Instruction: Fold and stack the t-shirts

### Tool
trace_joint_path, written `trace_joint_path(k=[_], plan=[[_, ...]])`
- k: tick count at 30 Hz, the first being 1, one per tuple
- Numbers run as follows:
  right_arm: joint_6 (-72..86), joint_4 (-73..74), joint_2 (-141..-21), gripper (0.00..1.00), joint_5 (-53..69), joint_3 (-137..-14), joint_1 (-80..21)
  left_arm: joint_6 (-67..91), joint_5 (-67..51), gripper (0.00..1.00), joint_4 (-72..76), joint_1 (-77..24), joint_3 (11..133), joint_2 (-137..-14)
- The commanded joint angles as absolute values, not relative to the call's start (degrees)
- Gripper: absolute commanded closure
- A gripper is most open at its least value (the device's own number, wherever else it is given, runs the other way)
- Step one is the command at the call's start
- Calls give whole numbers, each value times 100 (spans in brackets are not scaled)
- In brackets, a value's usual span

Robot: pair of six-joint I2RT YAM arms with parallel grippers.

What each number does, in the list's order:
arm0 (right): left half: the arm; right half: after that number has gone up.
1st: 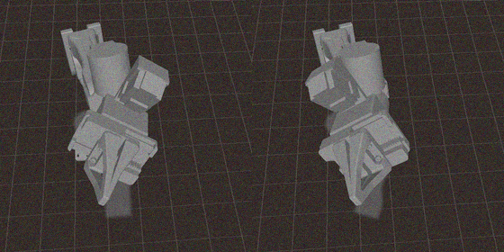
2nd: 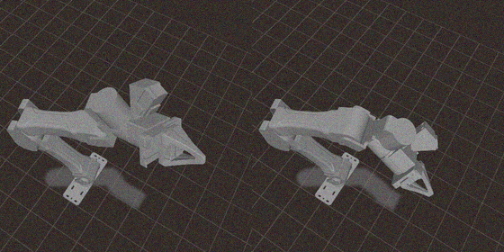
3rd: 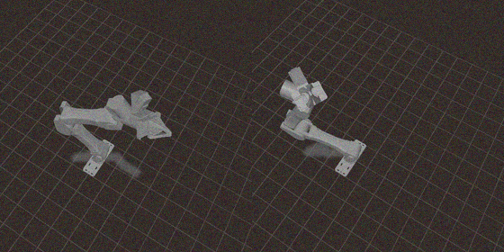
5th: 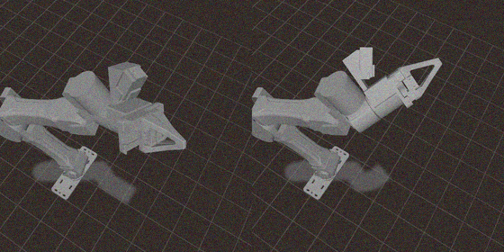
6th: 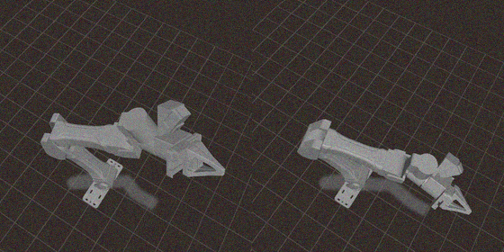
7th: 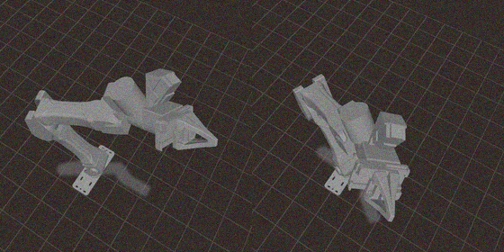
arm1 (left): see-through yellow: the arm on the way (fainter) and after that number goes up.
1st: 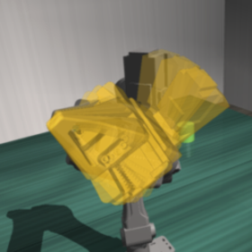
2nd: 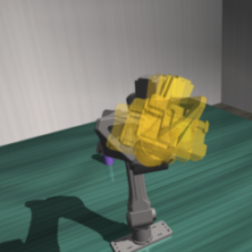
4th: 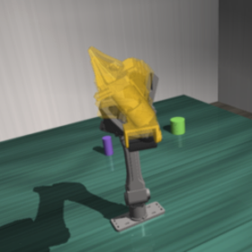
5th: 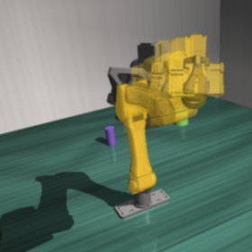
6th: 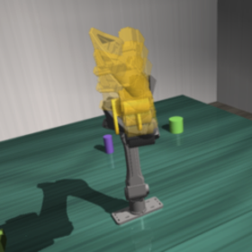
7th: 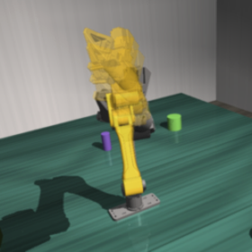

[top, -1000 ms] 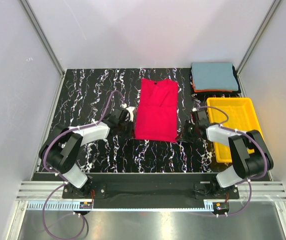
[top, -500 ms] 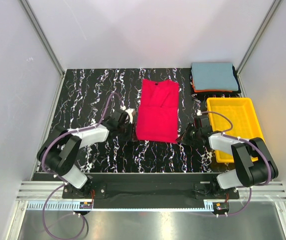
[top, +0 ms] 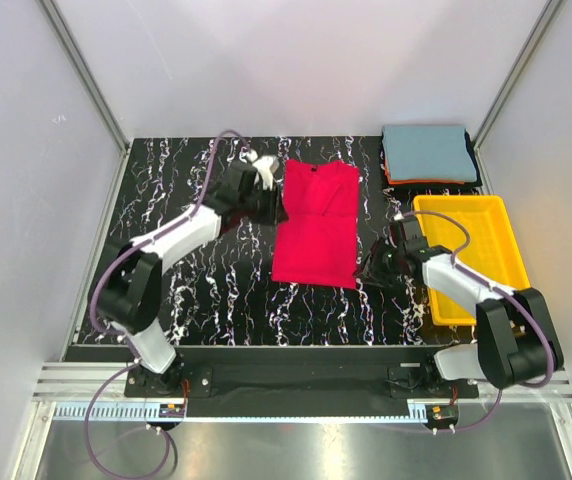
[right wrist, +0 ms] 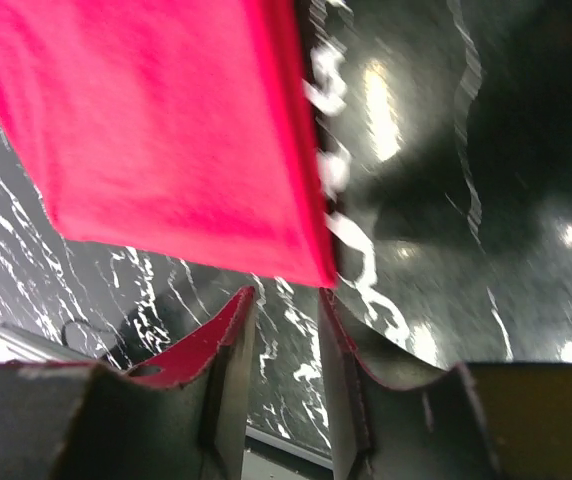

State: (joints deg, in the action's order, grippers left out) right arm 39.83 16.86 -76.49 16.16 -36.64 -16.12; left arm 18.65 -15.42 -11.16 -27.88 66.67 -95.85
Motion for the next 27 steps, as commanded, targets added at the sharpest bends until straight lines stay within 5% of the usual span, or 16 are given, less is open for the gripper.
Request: trace_joint_path(k=[1, 8, 12, 16, 27], plan=[[3455, 1881, -8137, 61, 1907, -4095, -1617, 1407, -2238, 63, -1019, -2558, 7931, -10516], [3103, 2338, -8507, 61, 1732, -4658, -1617, 1686, -3058, 67, -1204, -2181, 9693, -12214], [3103, 2408, -8604, 61, 1731, -4772, -1617, 2161, -3348, 85, -1090, -2022, 10230, -12875], [3120, 2487, -8745, 60, 1670, -4878, -1626, 2443, -3313, 91, -976, -1969, 10598, -13437], [2979, 2409, -9229, 63, 1644, -5045, -1617, 2795, -3278, 89, -1072, -1828, 10776, -14001]])
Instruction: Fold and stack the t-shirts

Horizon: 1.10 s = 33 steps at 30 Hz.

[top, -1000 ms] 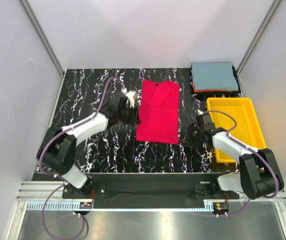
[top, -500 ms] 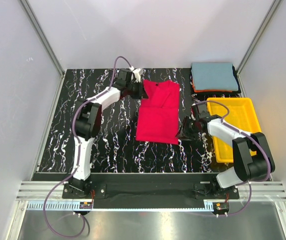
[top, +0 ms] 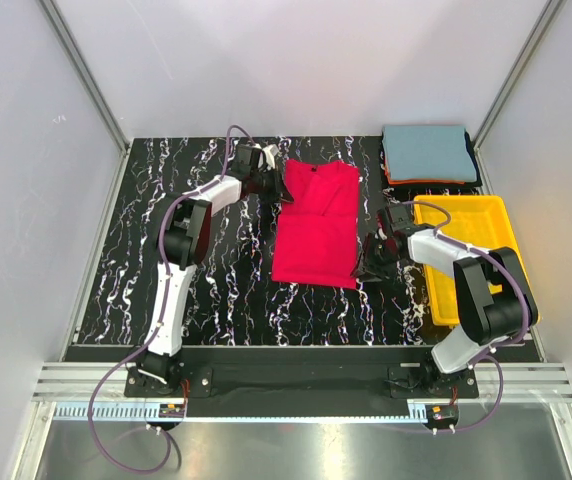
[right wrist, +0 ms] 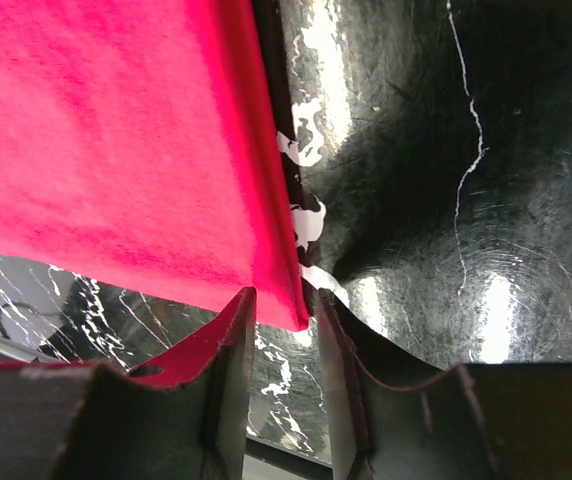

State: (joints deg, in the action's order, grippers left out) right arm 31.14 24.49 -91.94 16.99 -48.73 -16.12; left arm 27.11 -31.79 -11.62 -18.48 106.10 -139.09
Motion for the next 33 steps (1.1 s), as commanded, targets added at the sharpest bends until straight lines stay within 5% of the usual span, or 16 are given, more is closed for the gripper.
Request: trace_joint_path(k=[1, 14, 19, 33], plan=[[2979, 2391, -9211, 63, 1670, -5028, -1617, 2786, -3270, 89, -1064, -1837, 10758, -14010], [3252, 1776, -9115, 71, 1846, -4430, -1617, 2698, -3199, 89, -1063, -1828, 10433, -13957], [3287, 1740, -8860, 100, 1749, -4316, -1626, 2663, -3103, 89, -1072, -1793, 10327, -13887], [3612, 1424, -8367, 100, 1494, -3656, -1617, 2681, -2962, 89, -1072, -1740, 10195, -13790]])
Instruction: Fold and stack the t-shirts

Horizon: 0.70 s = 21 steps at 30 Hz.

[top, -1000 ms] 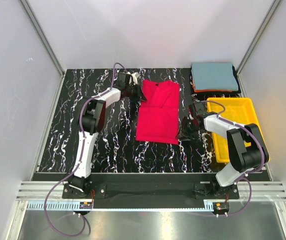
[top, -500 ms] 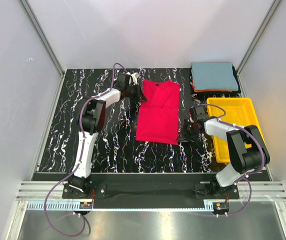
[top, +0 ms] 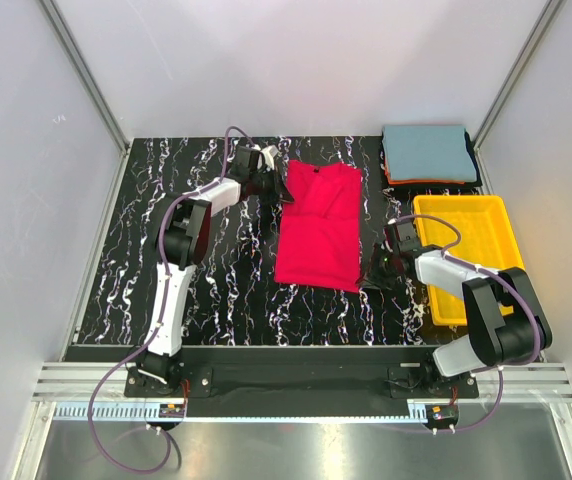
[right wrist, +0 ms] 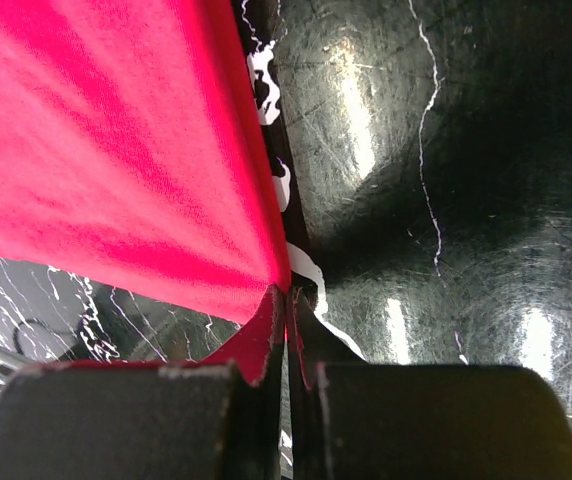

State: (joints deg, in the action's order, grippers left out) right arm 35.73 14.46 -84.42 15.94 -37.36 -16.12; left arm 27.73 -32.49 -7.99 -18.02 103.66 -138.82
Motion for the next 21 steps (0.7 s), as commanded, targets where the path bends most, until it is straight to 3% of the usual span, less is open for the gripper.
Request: trace_joint_path(k=[1, 7, 12, 15, 17, 21], plan=[[3630, 1415, -8385, 100, 1494, -3665, -1617, 2689, -2962, 89, -1072, -1749, 10187, -13790], [3893, 1293, -8262, 100, 1397, -3490, -1617, 2812, -2821, 89, -1099, -1740, 9985, -13650], [3876, 1397, -8148, 94, 1424, -3533, -1617, 2979, -2865, 90, -1081, -1740, 9572, -13369], [3876, 1748, -7990, 85, 1397, -3638, -1617, 2840, -2865, 82, -1081, -1723, 9440, -13053], [3876, 2047, -7849, 81, 1363, -3700, -1608, 2813, -2900, 66, -1090, -1697, 9483, -12799], [3937, 2381, -7436, 70, 1283, -3735, -1626, 2892, -3392, 60, -1318, -1573, 9720, -12472]])
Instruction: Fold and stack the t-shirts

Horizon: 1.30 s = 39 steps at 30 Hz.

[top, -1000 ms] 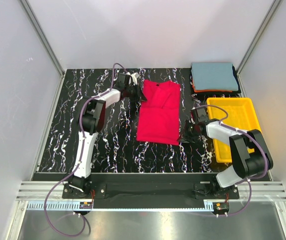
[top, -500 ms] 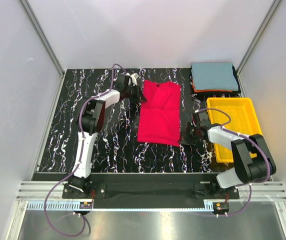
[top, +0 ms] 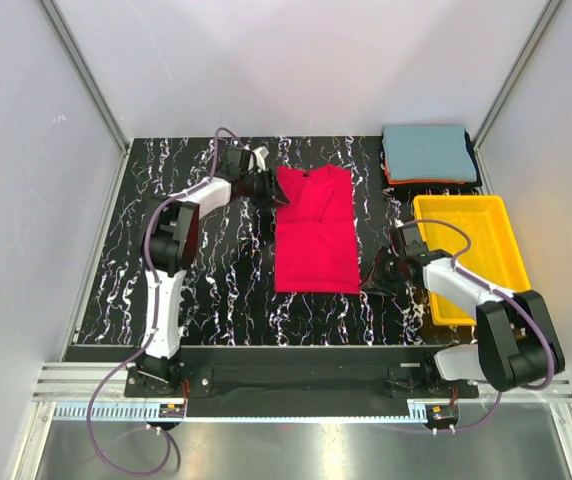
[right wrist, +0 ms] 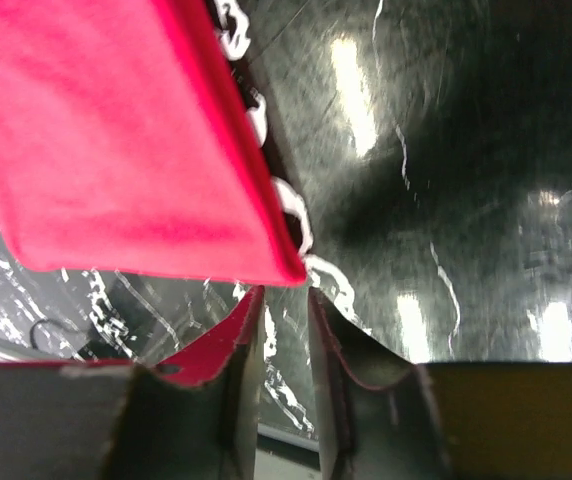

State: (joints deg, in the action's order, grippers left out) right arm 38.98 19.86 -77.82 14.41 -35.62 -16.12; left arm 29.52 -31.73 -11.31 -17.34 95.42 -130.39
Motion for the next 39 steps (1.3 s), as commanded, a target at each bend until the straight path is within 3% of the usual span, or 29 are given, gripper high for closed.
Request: trace_joint_path(k=[1, 6, 10, 19, 27, 39], plan=[[3981, 2460, -7375, 69, 1327, -3727, -1617, 2857, -3393, 59, -1388, -1565, 9773, -12393], [4236, 2514, -7128, 60, 1494, -3665, -1617, 2296, -2762, 57, -1906, -1599, 9432, -11533], [4525, 2514, -7040, 55, 1415, -3577, -1617, 2092, -1462, 58, -1995, -1722, 8178, -10208], [5439, 2320, -7251, 54, 1354, -3419, -1617, 2389, -993, 56, -1609, -2680, 5251, -8237], [5756, 1943, -7374, 55, 1353, -3041, -1608, 3479, -334, 61, -1433, -3340, 4071, -7297], [6020, 1688, -7365, 56, 1151, -2892, -1687, 4069, -1186, 51, -387, -3551, 3463, -7645]])
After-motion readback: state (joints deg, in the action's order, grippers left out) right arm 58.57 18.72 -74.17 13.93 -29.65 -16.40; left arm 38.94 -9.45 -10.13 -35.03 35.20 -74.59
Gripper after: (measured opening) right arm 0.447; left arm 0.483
